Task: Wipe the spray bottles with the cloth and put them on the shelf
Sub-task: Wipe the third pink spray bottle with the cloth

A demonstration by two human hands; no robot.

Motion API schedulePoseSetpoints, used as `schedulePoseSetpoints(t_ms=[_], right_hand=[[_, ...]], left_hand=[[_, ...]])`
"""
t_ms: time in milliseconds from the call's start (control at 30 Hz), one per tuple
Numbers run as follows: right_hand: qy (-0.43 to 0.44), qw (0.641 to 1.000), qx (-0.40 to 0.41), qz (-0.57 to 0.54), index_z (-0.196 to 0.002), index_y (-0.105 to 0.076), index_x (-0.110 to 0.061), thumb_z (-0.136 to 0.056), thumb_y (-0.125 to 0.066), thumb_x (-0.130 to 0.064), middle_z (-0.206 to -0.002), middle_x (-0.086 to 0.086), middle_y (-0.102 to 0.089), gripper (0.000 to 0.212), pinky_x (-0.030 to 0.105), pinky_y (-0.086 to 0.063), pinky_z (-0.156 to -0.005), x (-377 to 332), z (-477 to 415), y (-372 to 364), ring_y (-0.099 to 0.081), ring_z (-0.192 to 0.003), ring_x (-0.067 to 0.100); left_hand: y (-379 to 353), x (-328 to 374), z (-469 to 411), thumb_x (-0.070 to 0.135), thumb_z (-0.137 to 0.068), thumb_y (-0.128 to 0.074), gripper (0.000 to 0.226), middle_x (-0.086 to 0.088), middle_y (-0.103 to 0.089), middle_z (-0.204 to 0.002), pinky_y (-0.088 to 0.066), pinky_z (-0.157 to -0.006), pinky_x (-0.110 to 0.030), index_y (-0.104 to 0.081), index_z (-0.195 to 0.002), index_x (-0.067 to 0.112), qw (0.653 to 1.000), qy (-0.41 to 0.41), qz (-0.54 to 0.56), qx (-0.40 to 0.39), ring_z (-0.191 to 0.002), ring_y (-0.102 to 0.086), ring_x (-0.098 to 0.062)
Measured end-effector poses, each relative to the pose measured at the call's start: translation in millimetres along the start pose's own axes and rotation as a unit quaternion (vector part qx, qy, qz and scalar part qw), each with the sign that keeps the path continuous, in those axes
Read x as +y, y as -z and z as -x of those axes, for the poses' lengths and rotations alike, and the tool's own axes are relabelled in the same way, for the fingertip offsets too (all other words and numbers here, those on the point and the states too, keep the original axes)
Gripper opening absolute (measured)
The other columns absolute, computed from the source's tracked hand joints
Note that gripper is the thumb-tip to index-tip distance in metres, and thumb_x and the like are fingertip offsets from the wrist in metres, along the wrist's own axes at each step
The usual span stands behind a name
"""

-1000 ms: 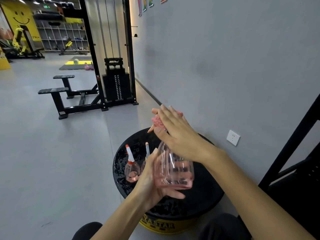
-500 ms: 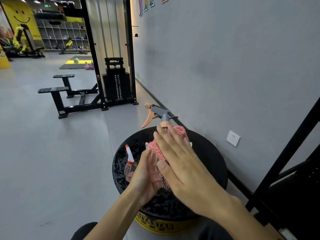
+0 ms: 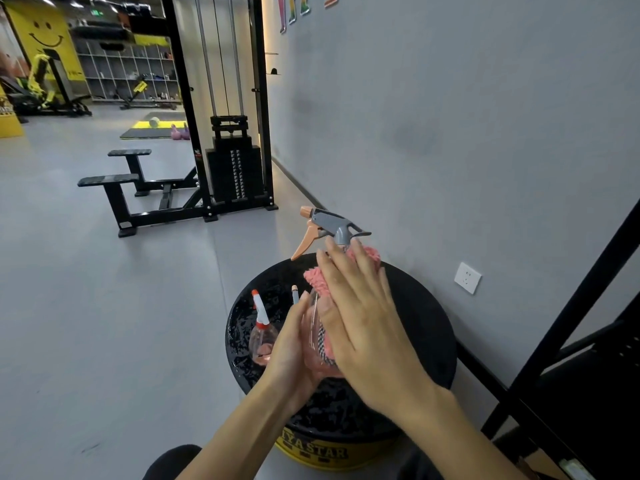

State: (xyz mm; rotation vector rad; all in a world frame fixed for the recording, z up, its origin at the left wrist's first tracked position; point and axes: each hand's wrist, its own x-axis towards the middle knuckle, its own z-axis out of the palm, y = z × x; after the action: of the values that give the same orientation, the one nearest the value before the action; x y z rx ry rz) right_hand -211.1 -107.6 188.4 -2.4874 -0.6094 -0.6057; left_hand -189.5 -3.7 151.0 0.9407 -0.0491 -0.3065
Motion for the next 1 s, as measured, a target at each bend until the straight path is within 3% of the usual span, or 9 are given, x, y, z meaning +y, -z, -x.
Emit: schedulePoseSetpoints(t_ms=[100, 167, 267, 400, 533, 633, 767, 867, 1000], right_hand=[[0.019, 1.0, 0.011, 0.009, -0.155, -0.006, -0.024, -0.103, -0.02, -0.03, -0.162, -0.015, 0.007, 0.054, 0.042, -0.001, -0.121, -7.3, 20.7, -9.7, 0.013, -0.149, 0.01], [0.024, 0.999, 0.024, 0.025, -0.155, -0.008, -0.021, -0.102, -0.022, -0.028, -0.163, -0.012, 0.005, 0.056, 0.043, -0.001, -0.118, -7.6, 26.5, -13.2, 0.009, -0.15, 0.013], [0.01, 0.999, 0.036, 0.039, -0.155, -0.004, -0.021, -0.103, -0.021, -0.029, -0.163, -0.01, 0.007, 0.055, 0.044, 0.001, -0.118, -5.3, 18.6, -10.3, 0.012, -0.149, 0.013], [-0.035, 0.998, 0.03, 0.05, -0.154, 0.006, -0.024, -0.104, -0.012, -0.04, -0.161, -0.011, 0.017, 0.055, 0.039, 0.009, -0.121, 4.0, -5.8, 0.4, 0.023, -0.145, 0.004], [-0.039, 0.998, 0.015, 0.037, -0.153, 0.012, -0.025, -0.103, -0.008, -0.043, -0.16, -0.012, 0.021, 0.056, 0.035, 0.009, -0.121, 5.7, -7.8, 0.1, 0.025, -0.143, 0.002], [-0.016, 0.999, 0.028, 0.017, -0.153, 0.01, -0.023, -0.105, -0.016, -0.035, -0.161, -0.011, 0.017, 0.057, 0.032, 0.007, -0.12, -3.1, 10.9, -7.3, 0.019, -0.147, 0.006], [0.006, 0.999, 0.045, 0.019, -0.155, 0.0, -0.016, -0.102, -0.022, -0.031, -0.163, -0.005, 0.007, 0.06, 0.038, -0.001, -0.119, -8.8, 33.5, -19.3, 0.007, -0.15, 0.015], [-0.001, 0.999, 0.046, -0.007, -0.155, 0.0, -0.019, -0.102, -0.022, -0.031, -0.163, -0.008, 0.007, 0.058, 0.036, 0.0, -0.119, -7.6, 29.5, -18.7, 0.009, -0.149, 0.011], [-0.024, 0.998, 0.037, -0.049, -0.154, 0.002, -0.025, -0.104, -0.016, -0.037, -0.161, -0.016, 0.01, 0.055, 0.033, 0.003, -0.122, 5.6, 4.8, -8.5, 0.015, -0.146, 0.001]], left_hand=[[3.8, 2.3, -1.9, 0.05, -0.086, -0.039, 0.053, -0.007, -0.074, -0.111, -0.05, -0.083, -0.033, -0.065, -0.117, 0.016, 1.0, -0.019, 0.017, 0.008, -0.101, -0.071, -0.016], [4.6, 2.2, -1.6, 0.047, -0.094, -0.033, 0.049, -0.007, -0.075, -0.105, -0.051, -0.08, -0.03, -0.066, -0.111, 0.015, 1.0, -0.015, 0.01, 0.006, -0.095, -0.072, -0.015], [3.4, -0.2, -0.7, 0.041, -0.102, -0.026, 0.048, -0.006, -0.072, -0.115, -0.054, -0.081, -0.027, -0.067, -0.113, 0.019, 1.0, -0.004, 0.003, 0.009, -0.103, -0.07, -0.014], [0.8, -3.8, 0.2, 0.047, -0.101, -0.029, 0.046, -0.002, -0.075, -0.109, -0.059, -0.059, -0.033, -0.072, -0.105, 0.032, 1.0, 0.014, 0.001, 0.0, -0.092, -0.073, -0.016], [1.6, -5.2, 0.8, 0.048, -0.1, -0.032, 0.045, -0.002, -0.076, -0.103, -0.058, -0.055, -0.032, -0.073, -0.103, 0.031, 1.0, 0.016, 0.005, -0.005, -0.087, -0.074, -0.015], [4.8, -3.8, -2.9, 0.047, -0.1, -0.031, 0.05, -0.004, -0.075, -0.108, -0.057, -0.066, -0.029, -0.076, -0.101, 0.026, 1.0, 0.006, 0.026, 0.016, -0.094, -0.073, -0.015], [9.2, -1.2, -6.8, 0.05, -0.087, -0.044, 0.05, -0.015, -0.073, -0.109, -0.048, -0.085, -0.036, -0.077, -0.098, 0.015, 0.998, -0.022, 0.046, 0.027, -0.096, -0.072, -0.022], [10.3, -2.3, -7.6, 0.048, -0.095, -0.037, 0.052, -0.013, -0.074, -0.107, -0.055, -0.077, -0.03, -0.079, -0.094, 0.017, 0.999, -0.013, 0.039, 0.022, -0.096, -0.072, -0.02], [8.7, -4.9, -6.2, 0.047, -0.1, -0.032, 0.049, -0.008, -0.073, -0.113, -0.059, -0.07, -0.034, -0.072, -0.113, 0.021, 1.0, 0.006, 0.008, 0.025, -0.099, -0.071, -0.02]])
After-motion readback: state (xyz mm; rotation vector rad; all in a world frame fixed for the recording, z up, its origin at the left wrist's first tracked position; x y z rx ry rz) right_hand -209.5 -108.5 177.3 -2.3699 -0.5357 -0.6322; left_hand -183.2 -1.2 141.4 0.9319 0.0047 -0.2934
